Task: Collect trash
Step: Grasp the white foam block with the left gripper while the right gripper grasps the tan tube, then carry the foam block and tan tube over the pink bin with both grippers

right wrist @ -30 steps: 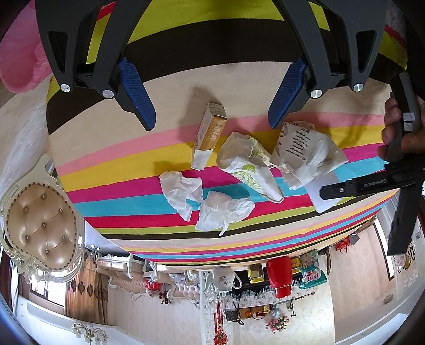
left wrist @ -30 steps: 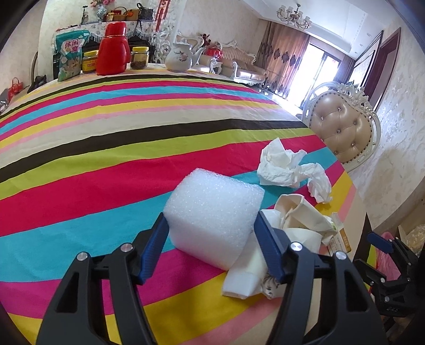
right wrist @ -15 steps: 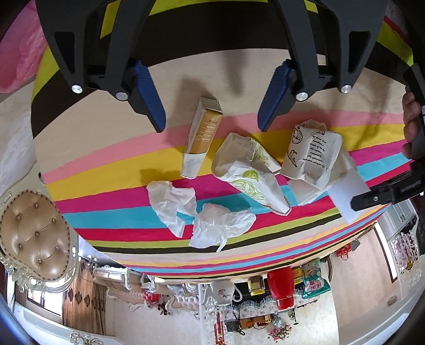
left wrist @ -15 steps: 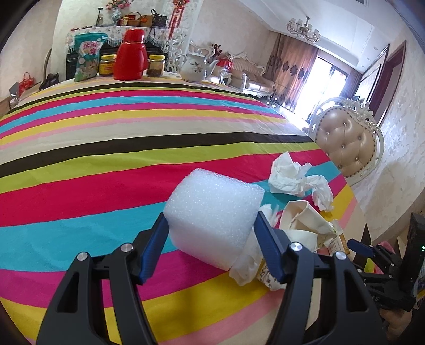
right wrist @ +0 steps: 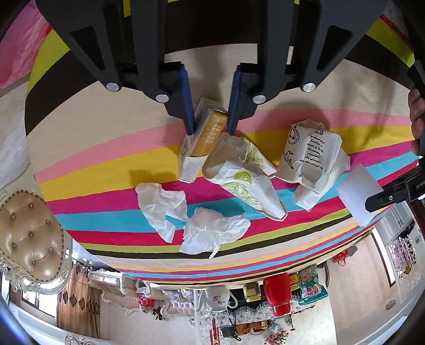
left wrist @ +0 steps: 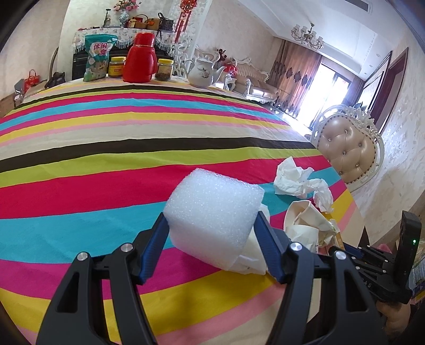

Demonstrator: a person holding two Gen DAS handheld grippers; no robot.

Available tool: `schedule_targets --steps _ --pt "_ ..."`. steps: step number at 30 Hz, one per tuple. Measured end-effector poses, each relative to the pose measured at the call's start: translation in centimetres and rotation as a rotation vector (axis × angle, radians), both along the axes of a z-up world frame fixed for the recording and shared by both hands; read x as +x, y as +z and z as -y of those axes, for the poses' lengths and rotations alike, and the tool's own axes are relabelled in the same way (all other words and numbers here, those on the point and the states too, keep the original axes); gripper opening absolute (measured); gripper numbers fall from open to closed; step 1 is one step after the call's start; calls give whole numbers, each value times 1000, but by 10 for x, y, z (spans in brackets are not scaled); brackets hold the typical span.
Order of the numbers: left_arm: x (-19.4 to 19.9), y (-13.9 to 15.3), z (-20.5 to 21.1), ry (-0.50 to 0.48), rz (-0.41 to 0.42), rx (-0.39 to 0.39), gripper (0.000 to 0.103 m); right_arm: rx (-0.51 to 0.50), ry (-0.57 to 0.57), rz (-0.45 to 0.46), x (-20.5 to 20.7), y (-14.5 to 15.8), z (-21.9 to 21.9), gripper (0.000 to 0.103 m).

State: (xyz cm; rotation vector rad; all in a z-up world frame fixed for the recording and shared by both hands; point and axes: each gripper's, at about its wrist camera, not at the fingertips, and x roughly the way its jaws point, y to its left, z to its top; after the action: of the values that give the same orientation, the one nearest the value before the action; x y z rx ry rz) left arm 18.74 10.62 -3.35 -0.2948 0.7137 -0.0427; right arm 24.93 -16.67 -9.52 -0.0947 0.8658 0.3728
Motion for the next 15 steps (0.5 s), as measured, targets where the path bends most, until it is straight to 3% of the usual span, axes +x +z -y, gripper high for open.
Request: schedule_targets --steps 15 --pt "-18 8 -3 12 16 4 63 12 -16 19 -11 8 11 16"
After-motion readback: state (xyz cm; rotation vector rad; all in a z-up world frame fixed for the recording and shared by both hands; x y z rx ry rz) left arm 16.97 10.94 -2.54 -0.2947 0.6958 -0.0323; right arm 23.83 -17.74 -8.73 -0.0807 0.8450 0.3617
